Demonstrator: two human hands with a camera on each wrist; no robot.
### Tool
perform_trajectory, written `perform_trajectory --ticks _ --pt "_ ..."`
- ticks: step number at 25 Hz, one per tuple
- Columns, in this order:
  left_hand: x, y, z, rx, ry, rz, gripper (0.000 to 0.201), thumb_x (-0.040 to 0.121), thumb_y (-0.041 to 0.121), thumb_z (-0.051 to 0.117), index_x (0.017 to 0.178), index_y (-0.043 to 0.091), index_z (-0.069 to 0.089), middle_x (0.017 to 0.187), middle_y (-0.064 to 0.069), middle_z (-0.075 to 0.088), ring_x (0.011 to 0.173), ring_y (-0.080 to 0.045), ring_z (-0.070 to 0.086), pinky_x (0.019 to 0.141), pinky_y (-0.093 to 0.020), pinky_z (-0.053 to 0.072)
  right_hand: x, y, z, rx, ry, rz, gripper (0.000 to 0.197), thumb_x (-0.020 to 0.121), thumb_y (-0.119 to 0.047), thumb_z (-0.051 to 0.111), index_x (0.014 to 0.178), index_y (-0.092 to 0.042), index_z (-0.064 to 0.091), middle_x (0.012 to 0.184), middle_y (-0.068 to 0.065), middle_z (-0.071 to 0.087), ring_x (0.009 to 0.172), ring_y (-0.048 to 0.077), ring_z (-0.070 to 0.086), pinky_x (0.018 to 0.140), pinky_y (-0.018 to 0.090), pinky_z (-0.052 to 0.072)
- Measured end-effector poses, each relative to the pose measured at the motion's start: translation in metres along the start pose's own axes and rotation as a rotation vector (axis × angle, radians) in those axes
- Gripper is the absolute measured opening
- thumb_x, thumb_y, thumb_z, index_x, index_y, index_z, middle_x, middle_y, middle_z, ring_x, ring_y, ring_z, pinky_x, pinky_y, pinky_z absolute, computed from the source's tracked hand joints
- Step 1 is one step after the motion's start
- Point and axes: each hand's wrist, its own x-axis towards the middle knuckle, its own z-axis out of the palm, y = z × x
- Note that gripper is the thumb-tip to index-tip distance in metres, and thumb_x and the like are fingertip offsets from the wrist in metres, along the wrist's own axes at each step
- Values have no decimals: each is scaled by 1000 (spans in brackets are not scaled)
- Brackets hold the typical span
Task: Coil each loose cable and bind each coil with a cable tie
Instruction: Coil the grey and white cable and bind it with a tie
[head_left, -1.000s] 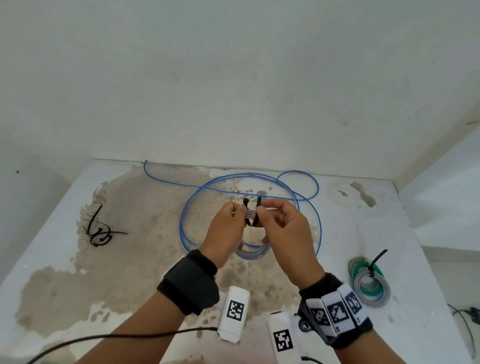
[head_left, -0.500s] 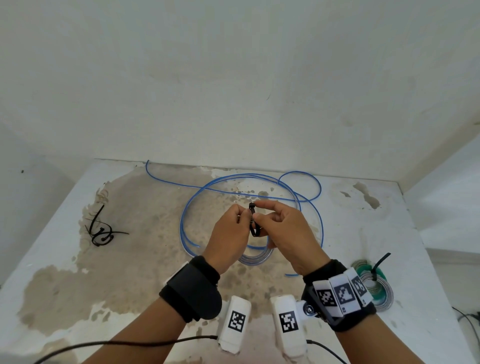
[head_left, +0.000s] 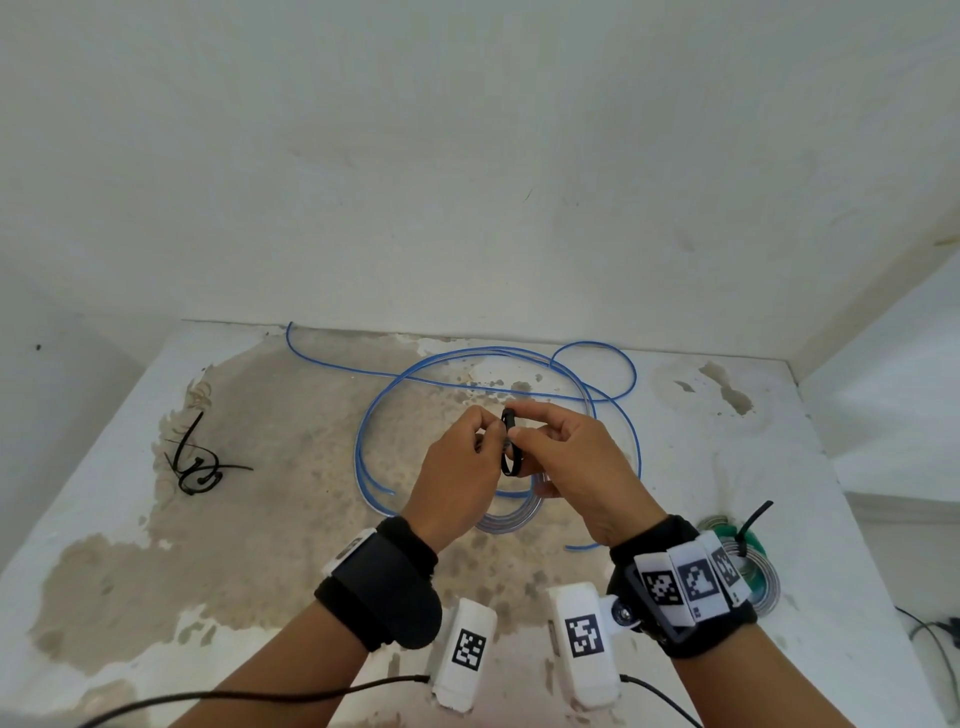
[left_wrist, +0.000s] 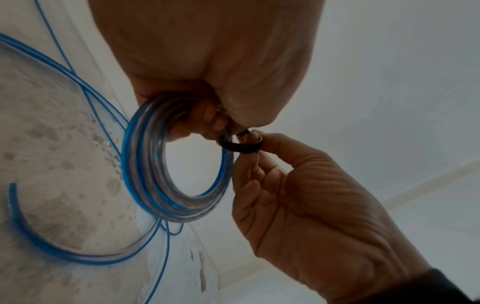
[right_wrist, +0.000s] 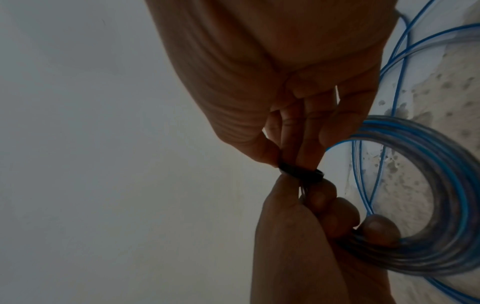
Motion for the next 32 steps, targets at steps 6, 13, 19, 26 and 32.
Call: perform_trajectory --ticks 6,13,19,26,32 --pt "-4 -2 0 84 27 125 21 106 28 44 104 30 65 73 4 66 59 -8 57 55 -25 45 -2 -1 -1 41 -8 34 22 96 -15 65 115 -24 72 80 0 74 69 8 72 58 24 50" --pt "-5 -4 1 81 39 163 24 106 27 45 114 33 67 85 8 71 77 -12 66 73 -34 54 -3 -2 -2 77 -24 56 25 95 -16 65 116 -27 71 79 -2 73 71 9 71 56 22 48" --pt "-6 -4 1 94 65 194 23 105 23 46 114 28 67 78 14 68 69 -1 62 61 -11 42 1 1 0 136 26 44 25 96 -14 63 117 -27 68 84 1 75 70 9 69 59 26 50" --pt "-10 -6 2 135 61 236 23 105 20 46 111 27 66 73 16 63 63 0 57 58 -11 38 5 1 -1 74 28 75 14 98 -26 65 111 -22 68 88 1 74 73 11 67 59 25 49" --pt "-10 0 -5 144 -36 183 22 107 26 43 106 30 64 73 14 64 59 -1 55 57 -13 37 12 -8 -12 -33 18 172 11 92 -32 69 94 -23 74 85 -11 73 71 7 59 60 23 37"
